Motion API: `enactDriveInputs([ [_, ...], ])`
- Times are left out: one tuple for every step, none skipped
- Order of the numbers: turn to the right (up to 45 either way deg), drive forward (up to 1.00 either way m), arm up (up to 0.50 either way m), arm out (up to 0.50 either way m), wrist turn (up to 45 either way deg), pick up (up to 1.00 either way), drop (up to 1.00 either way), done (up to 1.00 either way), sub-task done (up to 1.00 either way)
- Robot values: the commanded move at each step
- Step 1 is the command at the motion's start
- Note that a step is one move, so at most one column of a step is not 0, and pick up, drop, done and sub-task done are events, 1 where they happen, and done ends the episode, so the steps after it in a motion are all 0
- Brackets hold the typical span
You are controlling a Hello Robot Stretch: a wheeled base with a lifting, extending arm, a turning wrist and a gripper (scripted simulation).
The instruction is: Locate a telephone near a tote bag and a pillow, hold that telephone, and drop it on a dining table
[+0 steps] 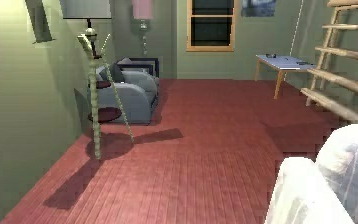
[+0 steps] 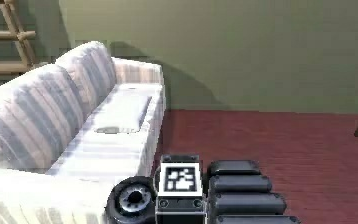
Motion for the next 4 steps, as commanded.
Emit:
enactDriveInputs([
  [0.0, 1.00, 0.00, 0.00, 0.0, 0.00, 0.00, 0.00, 0.00],
  [12.0, 0.00, 0.00, 0.00, 0.0, 0.00, 0.00, 0.00, 0.00],
  [0.0, 0.15, 0.00, 0.00, 0.0, 0.00, 0.00, 0.00, 0.00],
  [9.0, 0.00, 0.00, 0.00, 0.0, 0.00, 0.00, 0.00, 0.00],
])
